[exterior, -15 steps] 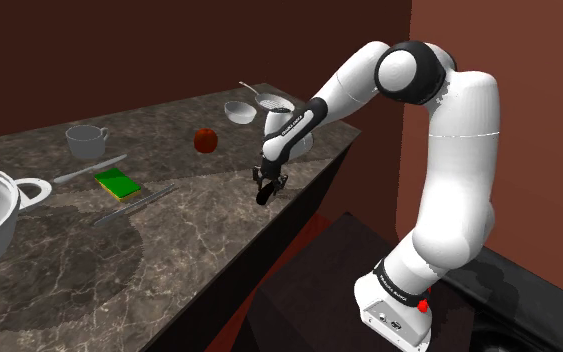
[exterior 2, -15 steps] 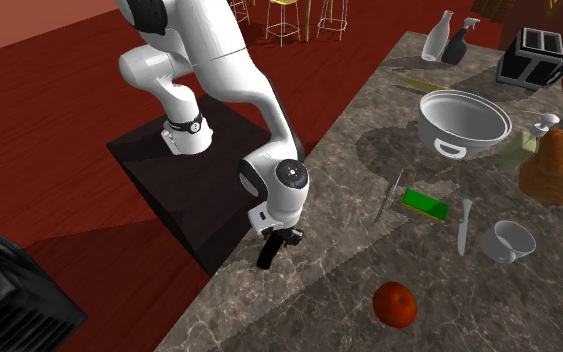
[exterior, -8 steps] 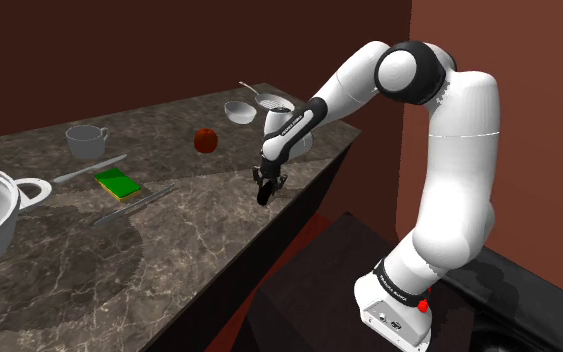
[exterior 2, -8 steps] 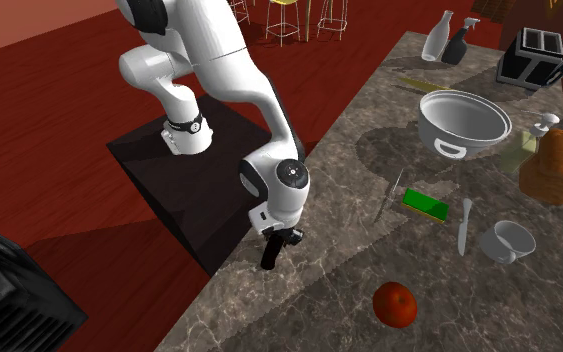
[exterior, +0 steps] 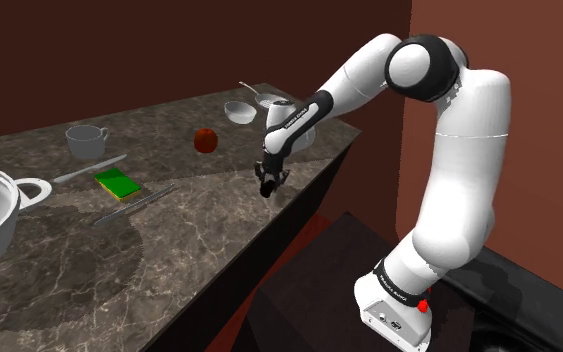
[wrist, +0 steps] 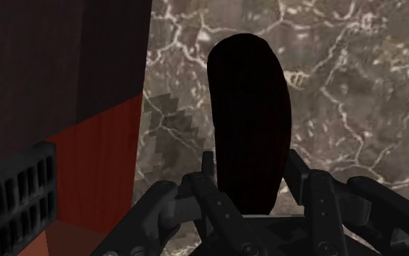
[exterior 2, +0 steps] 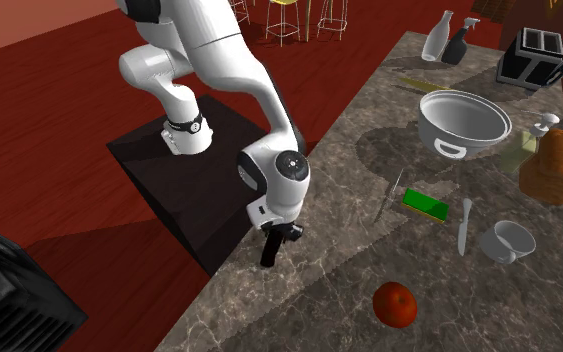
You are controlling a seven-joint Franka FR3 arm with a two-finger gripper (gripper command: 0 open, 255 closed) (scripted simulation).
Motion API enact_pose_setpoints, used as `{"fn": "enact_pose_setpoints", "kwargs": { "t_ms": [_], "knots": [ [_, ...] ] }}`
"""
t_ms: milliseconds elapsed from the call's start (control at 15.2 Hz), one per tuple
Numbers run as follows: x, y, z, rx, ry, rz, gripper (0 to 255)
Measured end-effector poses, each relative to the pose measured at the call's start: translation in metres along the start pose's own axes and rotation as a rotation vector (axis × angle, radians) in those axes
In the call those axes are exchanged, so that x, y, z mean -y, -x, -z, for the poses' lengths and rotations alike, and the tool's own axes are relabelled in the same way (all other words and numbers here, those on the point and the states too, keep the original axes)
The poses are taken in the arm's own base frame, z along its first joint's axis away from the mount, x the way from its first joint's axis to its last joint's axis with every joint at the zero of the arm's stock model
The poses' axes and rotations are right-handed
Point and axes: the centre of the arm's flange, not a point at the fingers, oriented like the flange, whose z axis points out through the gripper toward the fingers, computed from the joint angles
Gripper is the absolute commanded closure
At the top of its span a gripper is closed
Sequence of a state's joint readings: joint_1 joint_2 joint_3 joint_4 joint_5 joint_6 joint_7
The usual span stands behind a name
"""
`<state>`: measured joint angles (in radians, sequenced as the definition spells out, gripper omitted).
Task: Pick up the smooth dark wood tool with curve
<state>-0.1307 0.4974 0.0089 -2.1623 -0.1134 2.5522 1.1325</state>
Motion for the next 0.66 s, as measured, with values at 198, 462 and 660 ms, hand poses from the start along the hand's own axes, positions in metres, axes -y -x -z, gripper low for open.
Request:
{"fn": "enact_pose_setpoints", "kwargs": {
  "t_ms": [198, 462, 660],
  "knots": [
    [-0.001, -0.001, 0.015, 0.0, 0.0, 0.0, 255],
    [-0.004, 0.0, 0.036, 0.0, 0.0, 0.0, 255],
    [-0.005, -0.001, 0.05, 0.0, 0.0, 0.0, 255]
  ]
}}
